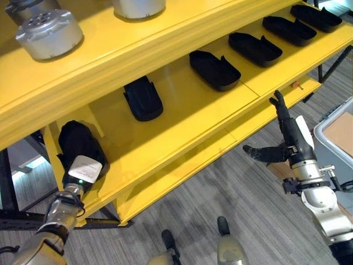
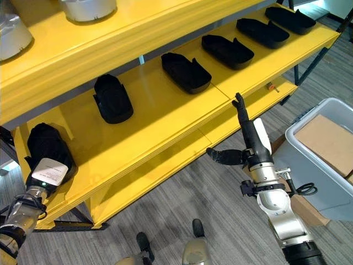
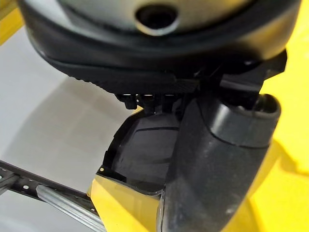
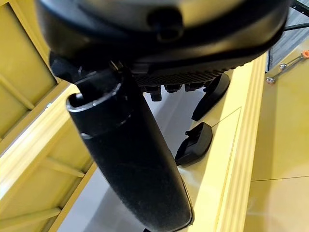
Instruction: Move parts from the plastic box to the shelf.
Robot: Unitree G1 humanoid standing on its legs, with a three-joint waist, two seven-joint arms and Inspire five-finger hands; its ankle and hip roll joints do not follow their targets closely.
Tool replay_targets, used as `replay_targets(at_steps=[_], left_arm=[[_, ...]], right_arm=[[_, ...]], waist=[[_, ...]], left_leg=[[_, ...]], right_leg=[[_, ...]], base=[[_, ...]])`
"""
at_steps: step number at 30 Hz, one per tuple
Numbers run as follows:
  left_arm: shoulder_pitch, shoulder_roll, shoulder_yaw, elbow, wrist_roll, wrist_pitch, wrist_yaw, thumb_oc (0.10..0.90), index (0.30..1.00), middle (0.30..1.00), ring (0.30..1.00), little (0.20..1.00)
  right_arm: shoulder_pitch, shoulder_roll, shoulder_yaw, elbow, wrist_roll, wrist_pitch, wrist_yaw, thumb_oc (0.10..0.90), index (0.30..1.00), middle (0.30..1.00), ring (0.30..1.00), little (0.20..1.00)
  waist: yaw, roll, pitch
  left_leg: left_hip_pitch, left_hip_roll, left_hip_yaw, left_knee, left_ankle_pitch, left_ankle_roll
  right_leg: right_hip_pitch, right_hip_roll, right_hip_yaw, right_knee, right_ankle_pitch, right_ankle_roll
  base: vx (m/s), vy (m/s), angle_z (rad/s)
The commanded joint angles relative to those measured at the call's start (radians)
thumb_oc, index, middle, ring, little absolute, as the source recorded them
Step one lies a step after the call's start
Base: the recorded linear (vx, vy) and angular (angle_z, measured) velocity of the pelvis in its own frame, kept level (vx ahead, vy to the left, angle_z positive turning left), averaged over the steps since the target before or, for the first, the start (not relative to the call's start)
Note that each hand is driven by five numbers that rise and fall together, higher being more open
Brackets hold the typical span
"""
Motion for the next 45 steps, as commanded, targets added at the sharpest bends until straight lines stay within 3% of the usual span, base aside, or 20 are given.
replay_targets(at_steps=[1,15,26,30,45], left_arm=[[-0.108,0.038,0.037,0.031,-0.043,0.076,0.055,0.9,1.0,1.0,1.0,1.0],[-0.178,0.052,0.027,0.036,-0.105,0.102,0.083,0.9,1.0,1.0,1.0,1.0],[-0.168,0.073,0.064,0.013,-0.141,0.068,0.147,0.9,1.0,1.0,1.0,1.0],[-0.151,0.082,0.073,-0.003,-0.081,0.06,0.147,0.9,1.0,1.0,1.0,1.0],[-0.139,0.123,0.093,-0.054,-0.093,0.037,0.116,0.9,1.0,1.0,1.0,1.0]], right_arm=[[-0.08,-0.022,-0.058,-0.092,0.001,-0.085,-0.039,0.9,1.0,1.0,1.0,1.0],[-0.085,-0.021,-0.043,-0.087,0.009,-0.1,-0.044,0.9,1.0,1.0,1.0,1.0],[-0.071,-0.017,-0.039,-0.093,0.016,-0.098,-0.045,0.9,1.0,1.0,1.0,1.0],[-0.064,-0.018,-0.044,-0.098,0.019,-0.092,-0.041,0.9,1.0,1.0,1.0,1.0],[-0.05,-0.032,-0.048,-0.114,0.034,-0.08,-0.036,0.9,1.0,1.0,1.0,1.0]], waist=[[0.018,0.01,-0.036],[0.008,0.0,-0.025],[0.017,0.004,-0.035],[0.02,0.008,-0.038],[0.026,0.019,-0.054]], left_leg=[[-0.016,-0.021,-0.009,0.123,-0.193,0.051],[-0.026,-0.017,0.002,0.133,-0.197,0.051],[-0.02,-0.017,-0.006,0.133,-0.197,0.047],[-0.015,-0.017,-0.009,0.132,-0.197,0.047],[-0.002,-0.017,-0.012,0.126,-0.195,0.044]], right_leg=[[-0.071,-0.006,-0.062,0.185,-0.157,0.008],[-0.084,-0.002,-0.057,0.191,-0.157,0.007],[-0.071,0.0,-0.066,0.186,-0.162,0.002],[-0.065,-0.001,-0.068,0.183,-0.162,0.002],[-0.048,-0.003,-0.081,0.18,-0.166,0.001]], base=[[0.0,0.0,0.0],[0.0,0.0,0.0],[0.0,0.0,0.0],[0.0,0.0,0.0],[0.0,0.0,0.0]])
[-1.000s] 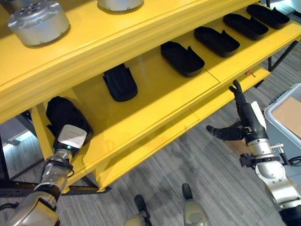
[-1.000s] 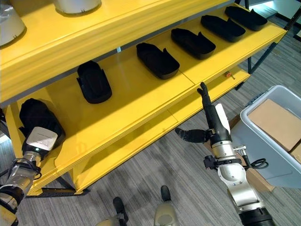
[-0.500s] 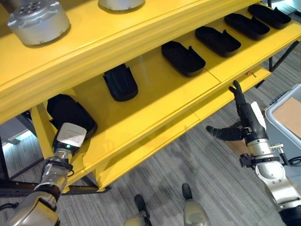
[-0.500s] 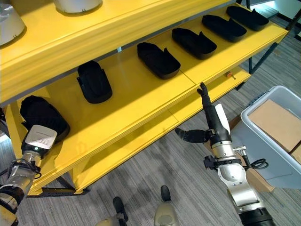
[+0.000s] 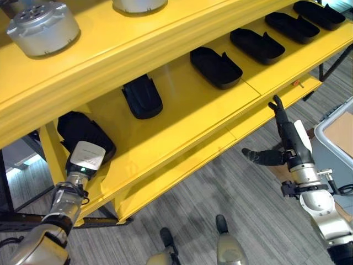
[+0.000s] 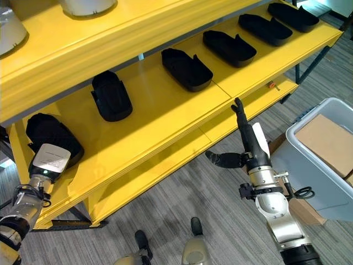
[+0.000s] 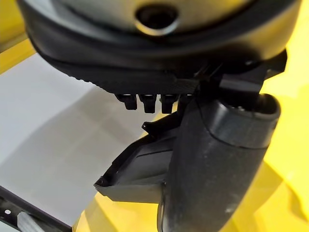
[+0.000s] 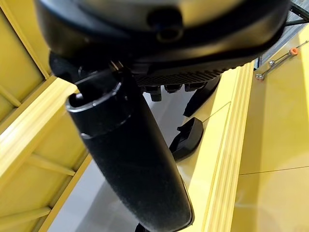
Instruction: Move parts from the plastic box to the shelf.
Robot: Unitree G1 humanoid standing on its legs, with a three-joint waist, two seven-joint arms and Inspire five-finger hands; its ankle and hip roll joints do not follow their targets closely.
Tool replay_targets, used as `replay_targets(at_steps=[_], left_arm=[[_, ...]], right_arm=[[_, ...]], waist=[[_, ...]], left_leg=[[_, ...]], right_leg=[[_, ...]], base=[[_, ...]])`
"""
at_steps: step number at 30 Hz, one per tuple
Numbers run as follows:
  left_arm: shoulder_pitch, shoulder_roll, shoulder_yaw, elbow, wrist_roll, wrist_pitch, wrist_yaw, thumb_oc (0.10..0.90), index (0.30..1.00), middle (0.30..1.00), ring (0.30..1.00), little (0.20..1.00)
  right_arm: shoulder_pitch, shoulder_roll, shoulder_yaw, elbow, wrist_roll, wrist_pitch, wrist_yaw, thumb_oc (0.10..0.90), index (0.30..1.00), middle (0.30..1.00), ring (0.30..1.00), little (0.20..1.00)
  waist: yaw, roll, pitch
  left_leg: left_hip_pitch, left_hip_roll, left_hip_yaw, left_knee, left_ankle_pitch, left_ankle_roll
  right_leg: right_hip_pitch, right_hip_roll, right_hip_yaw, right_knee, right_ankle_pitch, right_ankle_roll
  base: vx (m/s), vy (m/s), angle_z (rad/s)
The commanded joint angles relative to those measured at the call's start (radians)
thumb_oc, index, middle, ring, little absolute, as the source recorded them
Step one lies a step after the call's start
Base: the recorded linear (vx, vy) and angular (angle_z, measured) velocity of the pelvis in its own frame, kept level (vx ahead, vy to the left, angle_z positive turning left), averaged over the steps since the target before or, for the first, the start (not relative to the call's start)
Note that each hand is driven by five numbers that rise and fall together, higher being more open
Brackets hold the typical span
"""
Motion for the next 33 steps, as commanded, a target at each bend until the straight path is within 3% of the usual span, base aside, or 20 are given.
replay_targets(at_steps=[1,9,15,27,33], left_arm=[[-0.081,0.125,0.076,0.007,-0.014,0.044,0.035,0.9,1.0,1.0,1.0,1.0],[-0.04,0.123,0.085,-0.007,0.022,0.043,-0.017,0.9,1.0,1.0,1.0,1.0],[-0.027,0.131,0.1,-0.027,-0.005,0.029,0.004,0.9,1.0,1.0,1.0,1.0],[0.054,0.153,0.157,-0.127,0.021,0.007,-0.092,0.9,1.0,1.0,1.0,1.0],[0.066,0.176,0.176,-0.167,0.011,0.014,-0.046,0.9,1.0,1.0,1.0,1.0]], right_arm=[[-0.073,-0.036,-0.053,-0.113,0.033,-0.081,-0.033,0.9,1.0,1.0,1.0,1.0],[-0.063,-0.032,-0.058,-0.118,0.035,-0.076,-0.023,0.9,1.0,1.0,1.0,1.0],[-0.054,-0.033,-0.062,-0.128,0.042,-0.072,-0.02,0.9,1.0,1.0,1.0,1.0],[-0.025,-0.025,-0.085,-0.15,0.059,-0.057,-0.002,0.9,1.0,1.0,1.0,1.0],[-0.022,-0.028,-0.076,-0.151,0.059,-0.051,-0.009,0.9,1.0,1.0,1.0,1.0]], waist=[[0.021,0.012,-0.065],[0.026,0.014,-0.074],[0.031,0.014,-0.082],[0.056,0.019,-0.106],[0.067,0.02,-0.116]], left_leg=[[0.014,-0.019,-0.018,0.126,-0.192,0.046],[0.023,-0.019,-0.02,0.12,-0.194,0.046],[0.028,-0.018,-0.021,0.115,-0.193,0.045],[0.043,-0.015,-0.042,0.091,-0.183,0.037],[0.052,-0.011,-0.049,0.071,-0.173,0.03]], right_leg=[[-0.032,-0.004,-0.081,0.184,-0.164,0.001],[-0.021,-0.003,-0.084,0.178,-0.165,0.003],[-0.013,-0.002,-0.089,0.172,-0.167,0.003],[0.017,0.003,-0.112,0.147,-0.167,0.0],[0.029,0.005,-0.122,0.136,-0.166,-0.001]], base=[[0.0,0.0,0.0],[0.0,0.0,0.0],[-0.01,-0.017,0.01],[-0.01,-0.025,0.05],[-0.01,-0.018,0.05]])
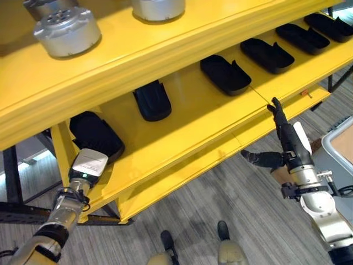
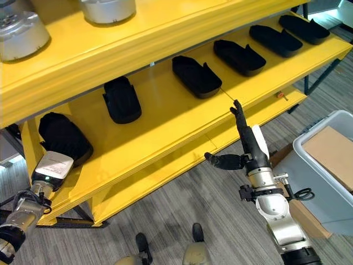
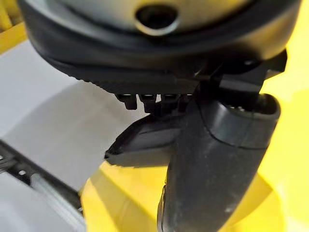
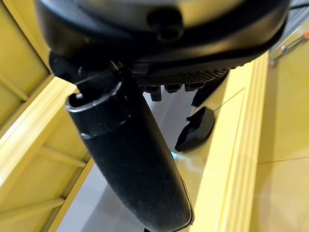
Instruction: Move parts from the plastic box to the shelf.
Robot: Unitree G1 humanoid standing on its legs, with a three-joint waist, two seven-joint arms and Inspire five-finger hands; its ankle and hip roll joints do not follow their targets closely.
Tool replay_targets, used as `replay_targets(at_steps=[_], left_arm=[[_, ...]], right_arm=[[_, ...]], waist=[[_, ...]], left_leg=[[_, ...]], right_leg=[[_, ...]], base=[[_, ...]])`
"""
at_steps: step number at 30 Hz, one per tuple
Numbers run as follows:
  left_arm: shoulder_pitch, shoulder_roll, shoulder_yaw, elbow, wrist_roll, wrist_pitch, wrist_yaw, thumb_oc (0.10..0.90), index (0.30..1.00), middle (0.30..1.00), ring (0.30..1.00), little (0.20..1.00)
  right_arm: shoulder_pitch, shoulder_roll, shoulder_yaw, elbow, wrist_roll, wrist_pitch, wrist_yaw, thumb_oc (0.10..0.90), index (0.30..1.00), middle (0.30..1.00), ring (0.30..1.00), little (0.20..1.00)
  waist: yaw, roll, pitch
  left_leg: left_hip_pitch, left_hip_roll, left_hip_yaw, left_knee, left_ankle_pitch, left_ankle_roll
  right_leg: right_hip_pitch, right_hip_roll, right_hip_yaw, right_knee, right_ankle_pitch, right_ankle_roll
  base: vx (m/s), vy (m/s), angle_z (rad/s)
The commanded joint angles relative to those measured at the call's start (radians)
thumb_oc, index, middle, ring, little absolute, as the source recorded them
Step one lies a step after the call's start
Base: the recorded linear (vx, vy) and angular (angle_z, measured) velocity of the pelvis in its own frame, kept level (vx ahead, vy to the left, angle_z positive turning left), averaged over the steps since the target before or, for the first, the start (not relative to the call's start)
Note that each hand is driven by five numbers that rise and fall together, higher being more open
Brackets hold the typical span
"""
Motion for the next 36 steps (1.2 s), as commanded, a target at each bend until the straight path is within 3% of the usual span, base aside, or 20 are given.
replay_targets(at_steps=[1,17,26,30,32,34,36], left_arm=[[-0.069,0.127,0.098,0.015,0.013,0.061,0.093,0.9,1.0,1.0,1.0,1.0],[-0.071,0.15,0.076,0.027,0.095,0.027,-0.005,0.9,1.0,1.0,1.0,1.0],[-0.066,0.164,0.093,-0.036,-0.023,-0.001,0.14,0.9,1.0,1.0,1.0,1.0],[0.005,0.194,0.182,-0.178,-0.117,-0.034,0.231,0.9,1.0,1.0,1.0,1.0],[0.067,0.2,0.249,-0.272,-0.179,-0.088,0.27,0.9,1.0,1.0,1.0,1.0],[0.187,0.16,0.369,-0.472,-0.295,-0.201,0.232,0.9,1.0,1.0,1.0,1.0],[0.229,0.138,0.406,-0.535,-0.347,-0.227,0.233,0.9,1.0,1.0,1.0,1.0]], right_arm=[[-0.045,-0.03,-0.073,-0.109,0.036,-0.076,-0.026,0.9,1.0,1.0,1.0,1.0],[-0.052,-0.04,-0.057,-0.098,0.051,-0.076,-0.03,0.9,1.0,1.0,1.0,1.0],[-0.029,-0.034,-0.056,-0.112,0.061,-0.09,-0.039,0.9,1.0,1.0,1.0,1.0],[0.004,-0.015,-0.075,-0.122,0.071,-0.108,-0.024,0.9,1.0,1.0,1.0,1.0],[0.021,-0.001,-0.084,-0.128,0.07,-0.116,-0.023,0.9,1.0,1.0,1.0,1.0],[0.043,0.034,-0.093,-0.148,0.069,-0.117,-0.012,0.9,1.0,1.0,1.0,1.0],[0.045,0.048,-0.091,-0.158,0.07,-0.113,-0.009,0.9,1.0,1.0,1.0,1.0]], waist=[[0.026,0.02,-0.118],[0.028,0.026,-0.14],[0.031,0.022,-0.149],[0.049,0.018,-0.155],[0.066,0.015,-0.16],[0.1,0.007,-0.167],[0.109,0.003,-0.169]], left_leg=[[0.019,-0.012,-0.013,0.069,-0.17,0.027],[0.032,-0.008,-0.012,0.045,-0.162,0.02],[0.035,-0.009,-0.011,0.049,-0.169,0.023],[0.041,-0.007,-0.02,0.044,-0.169,0.022],[0.043,-0.005,-0.032,0.041,-0.168,0.02],[0.049,-0.003,-0.056,0.032,-0.167,0.018],[0.052,-0.002,-0.063,0.028,-0.165,0.018]], right_leg=[[-0.046,0.005,-0.08,0.171,-0.166,0.001],[-0.031,0.008,-0.086,0.148,-0.163,0.001],[-0.025,0.007,-0.088,0.141,-0.161,0.003],[-0.013,0.008,-0.098,0.13,-0.162,0.0],[-0.005,0.009,-0.108,0.126,-0.165,-0.002],[0.015,0.013,-0.128,0.116,-0.171,-0.009],[0.022,0.013,-0.137,0.112,-0.172,-0.011]], base=[[-0.01,-0.026,0.15],[0.0,-0.008,0.01],[0.0,-0.028,0.0],[0.0,-0.077,0.0],[0.01,-0.078,0.01],[0.03,-0.13,0.19],[0.02,-0.097,0.21]])
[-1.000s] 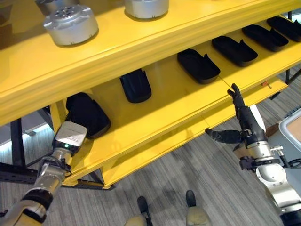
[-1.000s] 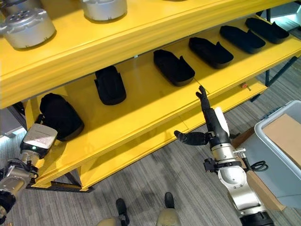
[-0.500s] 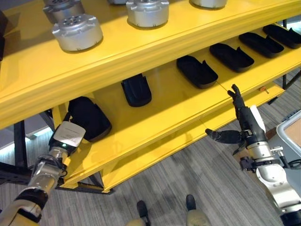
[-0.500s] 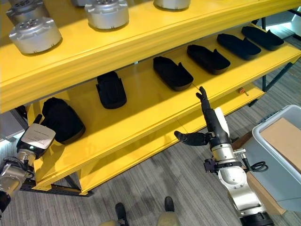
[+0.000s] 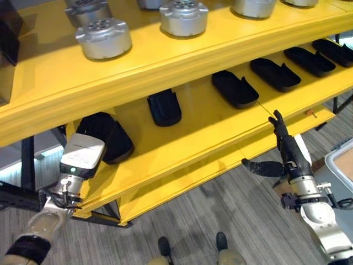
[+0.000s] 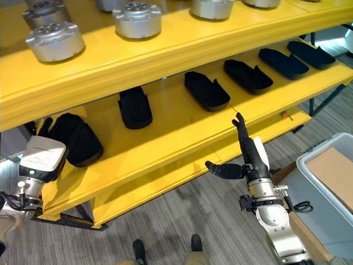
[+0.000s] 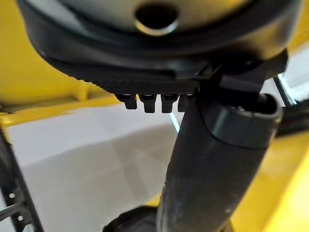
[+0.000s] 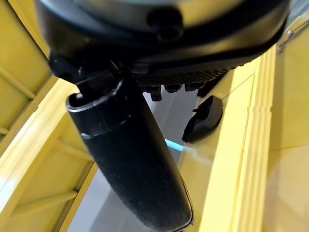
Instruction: Move parts from the plastic box to the shelf.
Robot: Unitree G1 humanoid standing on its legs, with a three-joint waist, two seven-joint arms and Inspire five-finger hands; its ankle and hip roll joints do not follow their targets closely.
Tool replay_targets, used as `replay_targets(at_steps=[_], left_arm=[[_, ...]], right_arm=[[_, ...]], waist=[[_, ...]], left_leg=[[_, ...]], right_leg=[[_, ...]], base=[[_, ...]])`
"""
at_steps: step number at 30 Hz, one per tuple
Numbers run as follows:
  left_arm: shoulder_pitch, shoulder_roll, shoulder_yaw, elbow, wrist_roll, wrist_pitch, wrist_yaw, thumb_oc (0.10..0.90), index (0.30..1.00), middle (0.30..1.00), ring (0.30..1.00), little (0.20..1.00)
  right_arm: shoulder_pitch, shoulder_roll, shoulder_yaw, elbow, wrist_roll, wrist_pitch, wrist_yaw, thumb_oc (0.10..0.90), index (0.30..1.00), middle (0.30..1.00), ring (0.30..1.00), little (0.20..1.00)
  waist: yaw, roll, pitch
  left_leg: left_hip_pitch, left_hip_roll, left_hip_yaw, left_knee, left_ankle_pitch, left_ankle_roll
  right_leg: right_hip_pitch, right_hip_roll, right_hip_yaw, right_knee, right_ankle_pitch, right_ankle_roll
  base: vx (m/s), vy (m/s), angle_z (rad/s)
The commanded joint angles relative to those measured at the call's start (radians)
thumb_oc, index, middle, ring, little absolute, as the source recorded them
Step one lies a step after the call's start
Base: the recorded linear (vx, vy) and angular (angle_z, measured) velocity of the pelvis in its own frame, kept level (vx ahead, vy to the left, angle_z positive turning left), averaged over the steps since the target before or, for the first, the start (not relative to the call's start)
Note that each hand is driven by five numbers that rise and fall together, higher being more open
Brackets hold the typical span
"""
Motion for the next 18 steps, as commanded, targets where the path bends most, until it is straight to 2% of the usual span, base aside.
replay_targets(at_steps=[1,3,4,5,7,8,9,10,11,13,14,15,16,17,18], left_arm=[[-0.072,0.039,0.083,-0.01,-0.134,-0.058,0.058,0.9,1.0,1.0,1.0,1.0],[-0.038,-0.012,0.123,-0.081,-0.162,-0.166,0.052,0.9,1.0,1.0,1.0,1.0],[-0.031,-0.016,0.131,-0.101,-0.169,-0.17,0.034,0.9,1.0,1.0,1.0,1.0],[0.017,-0.063,0.171,-0.195,-0.288,-0.256,-0.04,0.9,1.0,1.0,1.0,1.0],[0.039,-0.09,0.188,-0.228,-0.353,-0.281,-0.08,0.9,1.0,1.0,1.0,1.0],[0.084,-0.146,0.207,-0.302,-0.472,-0.362,-0.221,0.9,1.0,1.0,1.0,1.0],[0.102,-0.166,0.207,-0.336,-0.574,-0.42,-0.318,0.9,1.0,1.0,1.0,1.0],[0.116,-0.173,0.215,-0.358,-0.679,-0.441,-0.377,0.9,1.0,1.0,1.0,1.0],[0.142,-0.221,0.214,-0.418,-0.881,-0.45,-0.489,0.9,1.0,1.0,1.0,1.0],[0.148,-0.248,0.205,-0.445,-1.004,-0.48,-0.599,0.9,1.0,1.0,1.0,1.0],[0.155,-0.269,0.187,-0.473,-1.105,-0.517,-0.717,0.9,1.0,1.0,1.0,1.0],[0.166,-0.302,0.138,-0.528,-1.306,-0.474,-0.949,0.9,1.0,1.0,1.0,1.0],[0.167,-0.302,0.14,-0.528,-1.309,-0.473,-0.952,0.9,1.0,1.0,1.0,1.0],[0.163,-0.311,0.09,-0.541,-1.47,-0.404,-1.099,0.9,1.0,1.0,1.0,1.0],[0.162,-0.31,0.087,-0.541,-1.483,-0.4,-1.111,0.9,1.0,1.0,1.0,1.0]], right_arm=[[-0.068,-0.015,-0.06,-0.122,0.04,-0.114,-0.008,0.9,1.0,1.0,1.0,1.0],[-0.067,0.005,-0.048,-0.129,0.025,-0.112,-0.013,0.9,1.0,1.0,1.0,1.0],[-0.066,0.008,-0.047,-0.132,0.024,-0.11,-0.014,0.9,1.0,1.0,1.0,1.0],[-0.058,0.03,-0.046,-0.146,0.031,-0.107,-0.009,0.9,1.0,1.0,1.0,1.0],[-0.053,0.038,-0.043,-0.155,0.022,-0.105,-0.01,0.9,1.0,1.0,1.0,1.0],[-0.045,0.053,-0.034,-0.178,0.026,-0.09,-0.01,0.9,1.0,1.0,1.0,1.0],[-0.044,0.057,-0.032,-0.184,0.029,-0.089,-0.008,0.9,1.0,1.0,1.0,1.0],[-0.043,0.058,-0.03,-0.186,0.033,-0.09,-0.005,0.9,1.0,1.0,1.0,1.0],[-0.049,0.062,-0.021,-0.181,0.055,-0.099,0.002,0.9,1.0,1.0,1.0,1.0],[-0.051,0.067,-0.016,-0.184,0.057,-0.106,0.01,0.9,1.0,1.0,1.0,1.0],[-0.052,0.074,-0.008,-0.192,0.059,-0.107,0.017,0.9,1.0,1.0,1.0,1.0],[-0.066,0.088,0.034,-0.195,0.064,-0.111,0.019,0.9,1.0,1.0,1.0,1.0],[-0.066,0.088,0.035,-0.195,0.064,-0.111,0.019,0.9,1.0,1.0,1.0,1.0],[-0.094,0.091,0.077,-0.175,0.098,-0.115,0.032,0.9,1.0,1.0,1.0,1.0],[-0.098,0.092,0.082,-0.172,0.098,-0.116,0.033,0.9,1.0,1.0,1.0,1.0]], waist=[[0.051,0.015,-0.11],[0.066,0.009,-0.114],[0.069,0.009,-0.115],[0.084,0.004,-0.116],[0.091,0.001,-0.117],[0.105,-0.002,-0.121],[0.113,-0.003,-0.122],[0.115,-0.003,-0.122],[0.132,0.0,-0.118],[0.142,0.002,-0.115],[0.151,0.003,-0.114],[0.167,0.006,-0.112],[0.166,0.006,-0.112],[0.176,0.011,-0.114],[0.177,0.011,-0.115]], left_leg=[[0.05,-0.019,-0.024,0.03,-0.171,0.028],[0.053,-0.017,-0.035,0.024,-0.17,0.027],[0.053,-0.017,-0.037,0.024,-0.169,0.027],[0.052,-0.015,-0.05,0.02,-0.167,0.022],[0.053,-0.014,-0.054,0.017,-0.166,0.021],[0.056,-0.012,-0.061,0.011,-0.166,0.018],[0.055,-0.011,-0.065,0.011,-0.163,0.016],[0.054,-0.009,-0.067,0.012,-0.162,0.015],[0.047,-0.006,-0.078,0.013,-0.156,0.013],[0.043,-0.007,-0.089,0.013,-0.155,0.014],[0.041,-0.008,-0.095,0.012,-0.155,0.014],[0.038,-0.009,-0.105,0.009,-0.151,0.012],[0.038,-0.009,-0.105,0.009,-0.151,0.012],[0.037,-0.011,-0.112,0.005,-0.147,0.011],[0.037,-0.011,-0.113,0.004,-0.147,0.011]], right_leg=[[-0.011,-0.004,-0.097,0.125,-0.168,0.003],[-0.003,0.0,-0.107,0.122,-0.173,-0.001],[-0.001,0.001,-0.109,0.121,-0.173,-0.002],[0.005,0.006,-0.118,0.118,-0.175,-0.006],[0.007,0.008,-0.123,0.116,-0.175,-0.008],[0.016,0.012,-0.131,0.104,-0.175,-0.009],[0.018,0.012,-0.135,0.101,-0.173,-0.01],[0.019,0.013,-0.137,0.1,-0.172,-0.011],[0.019,0.014,-0.146,0.101,-0.171,-0.016],[0.02,0.013,-0.156,0.1,-0.171,-0.016],[0.023,0.013,-0.166,0.097,-0.17,-0.017],[0.028,0.012,-0.185,0.094,-0.167,-0.019],[0.029,0.012,-0.185,0.093,-0.167,-0.019],[0.032,0.013,-0.195,0.09,-0.165,-0.02],[0.033,0.013,-0.196,0.089,-0.165,-0.02]], base=[[0.02,-0.094,0.18],[0.02,-0.083,0.18],[0.01,-0.109,0.13],[0.0,-0.102,0.17],[0.0,-0.092,0.24],[0.0,-0.084,0.19],[0.0,-0.086,0.14],[-0.03,-0.061,0.2],[-0.04,-0.05,0.21],[-0.04,-0.046,0.13],[-0.04,-0.059,0.11],[-0.03,-0.049,0.19],[-0.02,-0.027,0.24],[0.0,0.001,0.23],[0.0,0.009,0.19]])
